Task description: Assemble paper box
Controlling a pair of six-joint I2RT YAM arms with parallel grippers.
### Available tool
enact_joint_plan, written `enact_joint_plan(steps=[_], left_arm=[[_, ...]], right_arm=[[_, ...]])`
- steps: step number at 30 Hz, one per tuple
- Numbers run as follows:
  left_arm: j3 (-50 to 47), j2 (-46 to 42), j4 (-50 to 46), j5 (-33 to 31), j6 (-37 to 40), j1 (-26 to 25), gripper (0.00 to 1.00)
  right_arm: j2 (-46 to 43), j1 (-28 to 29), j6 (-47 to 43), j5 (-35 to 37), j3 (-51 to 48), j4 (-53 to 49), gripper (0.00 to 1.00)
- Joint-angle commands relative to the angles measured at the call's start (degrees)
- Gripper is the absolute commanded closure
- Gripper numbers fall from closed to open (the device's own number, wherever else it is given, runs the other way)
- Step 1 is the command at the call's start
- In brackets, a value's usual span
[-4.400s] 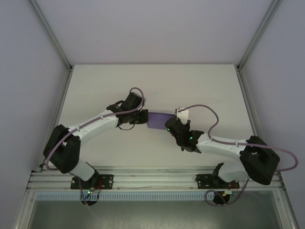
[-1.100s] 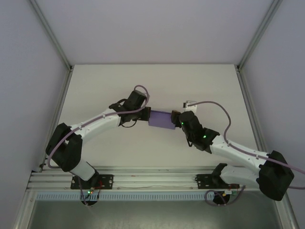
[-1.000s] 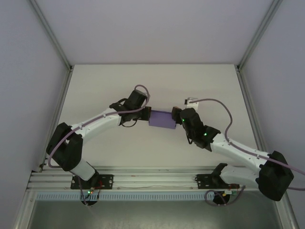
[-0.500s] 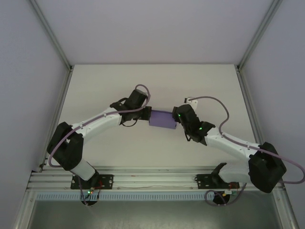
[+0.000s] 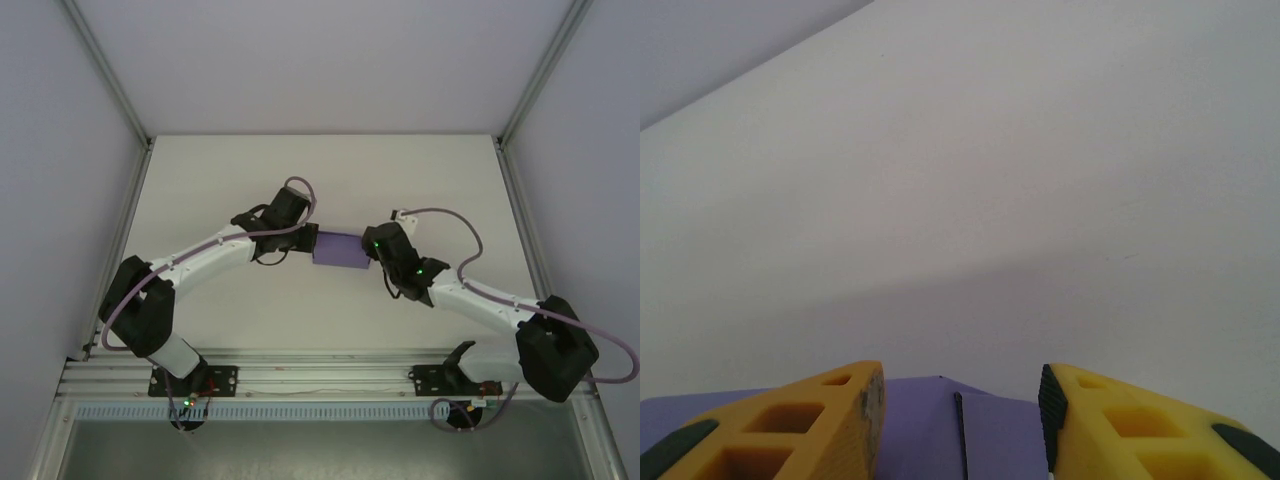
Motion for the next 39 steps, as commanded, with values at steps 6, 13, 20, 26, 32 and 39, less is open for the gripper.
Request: enact_joint_plan(steps=[6,13,20,26,32,39], left_arm=[[2.1,-0.2,-2.9,2.1,1.9,-0.6,0.89],[3.8,-3.5,-4.5,4.8,2.1,-1.0,0.7],[5.2,-5.7,-7.1,-0.3,-2.7,0.6,0.38],[6.0,-1.9,-3.8,5.4,-5.8,5.3,0.37],[7.4,3.4,-2.1,11.5,-6.2,6.6,0.39],[3.2,3.8,-0.7,12.8,-7.3,6.8,0.44]], right_arm=[[1.7,-0.1,4.0,-3.0,-5.3,-6.7,0.58],[3.2,-0.1,6.6,-3.3,-8.1,-5.9,0.59],[5.5,-0.2,6.6,-3.5,-8.4,-5.8,0.6],[6.5,-0.1,6.3,-3.5,-8.8,-5.2,0.6],[5.9,-0.1,6.1,-3.2,-9.5,-4.8,0.6],[6.1,-0.1,6.2,-2.8,-9.6,-5.4,0.6]])
